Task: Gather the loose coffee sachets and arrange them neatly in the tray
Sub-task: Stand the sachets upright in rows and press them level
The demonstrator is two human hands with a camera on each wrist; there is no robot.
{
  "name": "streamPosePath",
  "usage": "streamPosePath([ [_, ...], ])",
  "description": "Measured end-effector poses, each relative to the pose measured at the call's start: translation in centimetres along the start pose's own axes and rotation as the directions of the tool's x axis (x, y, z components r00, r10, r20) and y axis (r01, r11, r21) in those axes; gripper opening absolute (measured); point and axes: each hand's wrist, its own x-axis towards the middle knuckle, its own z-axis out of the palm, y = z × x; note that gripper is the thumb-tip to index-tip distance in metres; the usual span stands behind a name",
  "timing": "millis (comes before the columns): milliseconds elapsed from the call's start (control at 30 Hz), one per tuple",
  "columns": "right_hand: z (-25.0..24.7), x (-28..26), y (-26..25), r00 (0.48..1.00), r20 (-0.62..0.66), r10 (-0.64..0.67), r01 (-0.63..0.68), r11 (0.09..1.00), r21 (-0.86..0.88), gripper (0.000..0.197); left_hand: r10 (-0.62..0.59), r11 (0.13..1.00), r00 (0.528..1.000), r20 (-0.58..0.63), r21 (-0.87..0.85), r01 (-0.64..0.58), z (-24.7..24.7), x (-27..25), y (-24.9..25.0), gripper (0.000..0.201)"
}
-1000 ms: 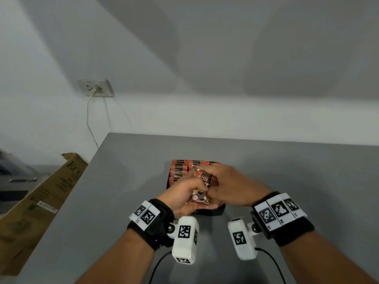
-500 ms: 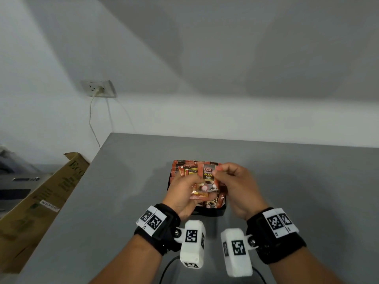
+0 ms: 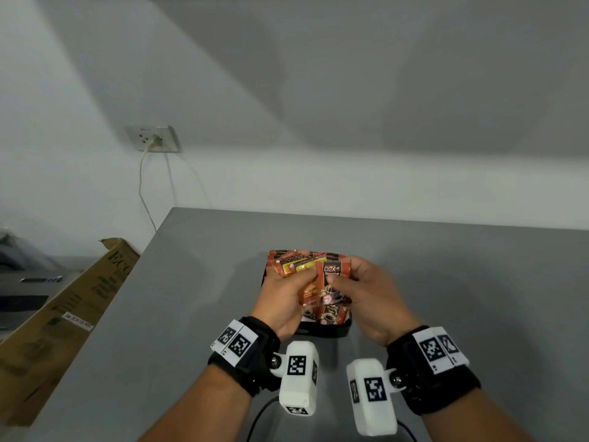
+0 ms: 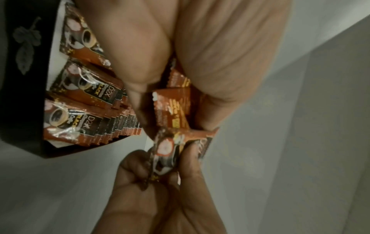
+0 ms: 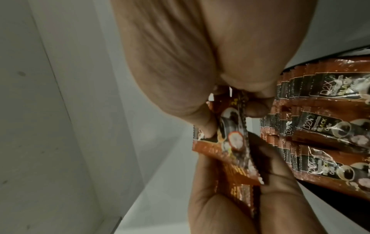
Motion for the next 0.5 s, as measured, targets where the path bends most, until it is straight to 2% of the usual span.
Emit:
streamPosePath([
  [67,-0.4,0.0,-0.5,0.992,-0.042,-0.116,0.111,0.989,-0.103,0.016,-0.171,0.985,0.985,-0.038,-0.033,0.17,-0.8,0.2,-0.1,0.047],
  [100,-0.7,0.0,-0.7,0.978,-0.042,-0.204,0.191,0.958,-0.213,0.017,-0.247,0.968,0.968,-0.053,-0.049,0.245,-1.1,0.2,0.1,0.061],
  [133,-1.0,-0.1,-1.0,0.962,-0.003,-0.275,0.258,0.907,-0.332,0.017,-0.317,0.948,0.946,-0.063,-0.06,0.313,-1.4,0.3,0.2,0.065],
  [167,-1.3,-0.3,-1.2,0.949,0.059,-0.311,0.305,0.85,-0.43,0.017,-0.36,0.933,0.931,-0.069,-0.052,0.357,-1.6,0.4,0.3,0.057],
  [200,-1.4,-0.4,-1.2,0.939,0.129,-0.319,0.34,0.8,-0.495,0.017,-0.376,0.926,0.924,-0.068,-0.05,0.373,-1.6,0.2,0.5,0.039],
  [267,-1.9,-0.3,-0.6,0.939,0.17,-0.299,0.343,0.772,-0.535,0.022,-0.322,0.946,0.943,-0.089,-0.062,0.317,-1.4,0.3,0.9,0.003],
  [300,-2.1,-0.3,-0.4,0.952,0.124,-0.279,0.303,0.81,-0.502,0.024,-0.248,0.969,0.962,-0.118,-0.045,0.244,-1.7,0.6,0.8,0.012],
  [333,-2.1,-0.2,-0.4,0.97,0.045,-0.237,0.235,0.885,-0.402,0.026,-0.174,0.985,0.974,-0.143,-0.017,0.173,-1.7,0.8,0.9,0.019],
  [400,-1.8,0.0,-0.5,0.995,-0.047,-0.091,0.085,0.991,-0.101,0.023,-0.03,0.996,0.986,-0.163,0.082,0.043,-1.5,0.9,1.1,0.022],
  [433,-1.4,0.1,-0.5,0.999,-0.045,-0.029,0.029,1.0,0.0,0.02,0.013,0.992,0.99,-0.14,0.126,0.005,-1.4,0.9,0.9,0.021],
  [500,-0.3,0.2,-0.4,0.999,-0.019,0.034,-0.034,0.999,0.008,0.014,0.022,0.984,0.996,-0.081,0.179,-0.007,-0.6,0.6,0.5,0.02],
])
